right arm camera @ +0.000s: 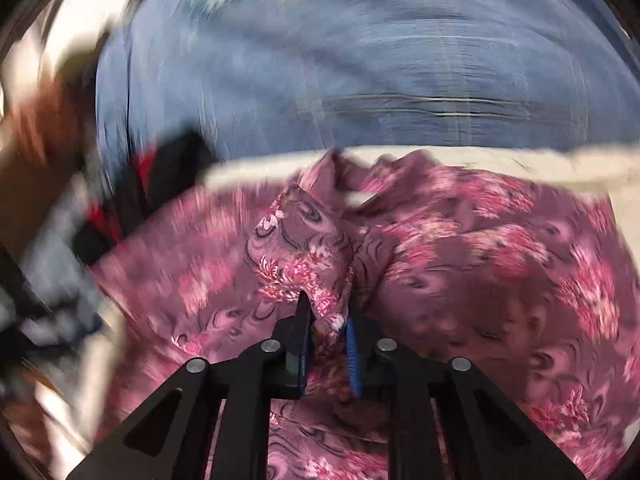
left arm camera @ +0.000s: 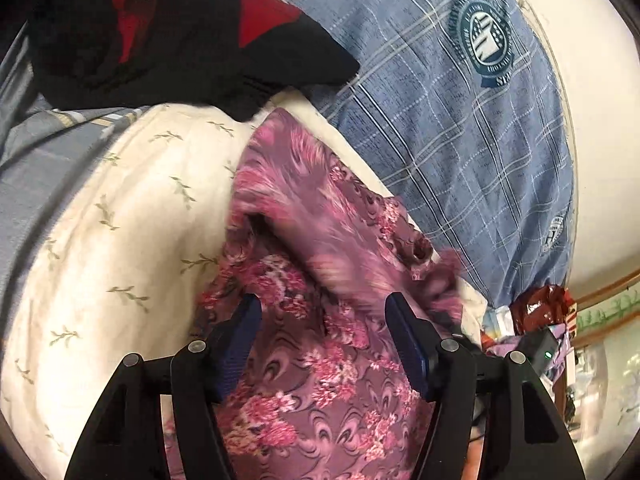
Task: Fold small clothes
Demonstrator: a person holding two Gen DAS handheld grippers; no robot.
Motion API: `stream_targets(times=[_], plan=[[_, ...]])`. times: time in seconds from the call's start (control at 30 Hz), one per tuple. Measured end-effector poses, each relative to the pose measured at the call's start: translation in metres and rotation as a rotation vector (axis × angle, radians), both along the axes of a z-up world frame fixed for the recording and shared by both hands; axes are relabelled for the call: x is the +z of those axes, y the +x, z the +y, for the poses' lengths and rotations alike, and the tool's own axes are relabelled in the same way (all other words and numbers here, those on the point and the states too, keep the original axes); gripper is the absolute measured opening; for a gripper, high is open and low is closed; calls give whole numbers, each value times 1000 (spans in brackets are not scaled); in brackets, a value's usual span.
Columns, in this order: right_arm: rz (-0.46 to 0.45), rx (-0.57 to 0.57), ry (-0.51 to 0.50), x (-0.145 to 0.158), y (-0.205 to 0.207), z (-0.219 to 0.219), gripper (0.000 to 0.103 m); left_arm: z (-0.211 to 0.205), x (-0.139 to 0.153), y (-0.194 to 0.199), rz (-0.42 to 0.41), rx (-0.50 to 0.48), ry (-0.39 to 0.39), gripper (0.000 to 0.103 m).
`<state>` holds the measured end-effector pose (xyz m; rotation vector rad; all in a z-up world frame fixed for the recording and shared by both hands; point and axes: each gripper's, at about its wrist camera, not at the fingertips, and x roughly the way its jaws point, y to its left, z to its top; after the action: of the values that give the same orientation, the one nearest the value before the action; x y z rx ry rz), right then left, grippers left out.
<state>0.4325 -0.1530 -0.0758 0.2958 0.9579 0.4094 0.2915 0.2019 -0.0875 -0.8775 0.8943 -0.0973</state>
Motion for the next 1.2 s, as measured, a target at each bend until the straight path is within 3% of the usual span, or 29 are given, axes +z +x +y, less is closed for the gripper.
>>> stream_targets(times=[0.07,0.2,0.27,0.3,0.37,0.43,0.47,0.5,0.53,0.57,0.67,0.77,0.9,0.93,1.0,1.13,1.2], plan=[[6,-93,67,3,-8,-47,15,-7,-9,10,5,-7,9,64],[160,-196,140,-27,-20,-114,23,-23,-35,33,71,-8,-28,64],[138,-226,202,-25,-30,-133,26,-30,-44,39,89,4,-30,64],[128,-234,216,-24,-33,-137,30,-32,-44,41,86,12,-15,64],[112,-224,232,-20,-31,-134,50,-33,-45,44,74,28,-9,64],[96,-207,169,-17,-24,-121,55,-28,-45,48,61,53,-38,62],[89,-204,138,-17,-20,-115,54,-26,-45,51,51,64,-36,52],[80,-203,106,-18,-15,-108,51,-25,-41,56,36,60,-11,21],[82,-201,85,-17,-10,-105,26,-24,-38,60,35,48,6,5],[88,-193,102,-13,-7,-104,8,-23,-35,62,33,42,0,3],[-23,-204,259,22,-13,-124,8,-27,-12,56,-17,42,34,4],[-70,-205,273,40,-21,-146,8,-40,-12,49,-31,5,33,9],[74,-229,150,-4,-22,-162,8,-55,-52,53,105,-20,95,12],[108,-240,122,-17,-25,-165,8,-54,-63,50,118,-18,40,12],[98,-253,163,-27,-37,-173,7,-49,-59,40,96,-18,-6,11],[95,-240,240,-20,-46,-178,31,-52,-22,13,-9,-105,45,20],[84,-246,245,-17,-43,-182,34,-52,2,4,-73,-112,122,30]])
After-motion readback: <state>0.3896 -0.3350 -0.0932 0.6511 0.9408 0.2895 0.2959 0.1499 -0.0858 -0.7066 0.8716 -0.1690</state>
